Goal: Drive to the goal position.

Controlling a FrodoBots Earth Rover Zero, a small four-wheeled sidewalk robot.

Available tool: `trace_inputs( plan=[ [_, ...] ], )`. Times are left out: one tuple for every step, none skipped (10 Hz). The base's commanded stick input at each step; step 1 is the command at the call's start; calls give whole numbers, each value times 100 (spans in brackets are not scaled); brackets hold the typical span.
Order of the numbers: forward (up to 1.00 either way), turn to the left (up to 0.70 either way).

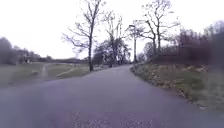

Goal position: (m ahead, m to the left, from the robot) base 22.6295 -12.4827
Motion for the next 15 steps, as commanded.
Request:
trace_inputs(
  plan=[
    [100,0],
    [100,0],
    [100,0],
    [100,0],
    [100,0],
    [100,0],
    [100,0],
    [100,0],
    [100,0],
    [100,0],
    [100,0],
    [100,0],
    [100,0],
    [100,0],
    [100,0]
  ],
)
